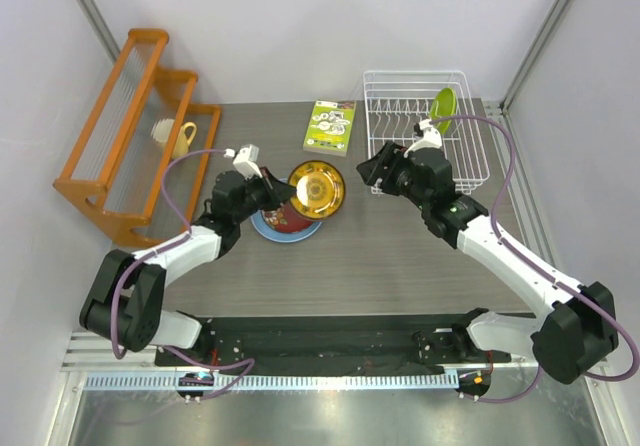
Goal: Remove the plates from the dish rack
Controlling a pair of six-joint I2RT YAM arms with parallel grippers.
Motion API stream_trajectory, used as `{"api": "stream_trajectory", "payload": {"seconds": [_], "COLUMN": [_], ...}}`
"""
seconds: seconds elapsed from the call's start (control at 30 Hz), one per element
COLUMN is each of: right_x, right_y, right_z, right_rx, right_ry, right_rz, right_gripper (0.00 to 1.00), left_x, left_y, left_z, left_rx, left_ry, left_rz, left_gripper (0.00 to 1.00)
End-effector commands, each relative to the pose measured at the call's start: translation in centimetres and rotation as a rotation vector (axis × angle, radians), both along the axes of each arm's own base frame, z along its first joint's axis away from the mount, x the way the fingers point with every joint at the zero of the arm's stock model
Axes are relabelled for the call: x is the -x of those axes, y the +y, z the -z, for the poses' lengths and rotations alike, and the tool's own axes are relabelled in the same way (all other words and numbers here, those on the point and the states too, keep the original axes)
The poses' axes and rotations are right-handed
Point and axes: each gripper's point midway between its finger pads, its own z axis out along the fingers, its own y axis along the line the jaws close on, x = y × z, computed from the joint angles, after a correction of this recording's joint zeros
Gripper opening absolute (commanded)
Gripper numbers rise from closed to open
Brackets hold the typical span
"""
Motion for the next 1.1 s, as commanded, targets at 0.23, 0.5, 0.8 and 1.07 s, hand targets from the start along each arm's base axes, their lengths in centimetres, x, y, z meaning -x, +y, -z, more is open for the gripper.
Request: {"api": "stream_trajectory", "payload": {"seconds": [0.23, 0.5, 0.8, 1.07], "right_x": [-0.7, -1.0, -1.5, -2.6], "right_y": [-0.8, -0.8, -1.6, -3.9], "right_z": [-0.8, -0.1, 0.2, -0.3], "right_rx": [0.035, 0.051, 0.065, 0.113], "right_ry": [-0.033, -0.019, -0.014, -0.018], "right_rz": [0.039, 0.036, 0.056, 0.106], "right_gripper": [0.68, 0.68, 0.68, 0.68], "left_x": [-1.8, -2.4, -2.7, -2.8], "left_y": [5.9, 6.3, 6.7, 6.7], "left_z": [2.0, 4.4, 5.2, 5.5], "left_rx": [-0.103, -0.124, -0.149, -0.157], "left_ry": [0.074, 0.124, 0.152, 0.162], "left_rz": [-0.179, -0.211, -0.231, -0.229], "left_gripper": [0.00, 0.00, 0.24, 0.50]}}
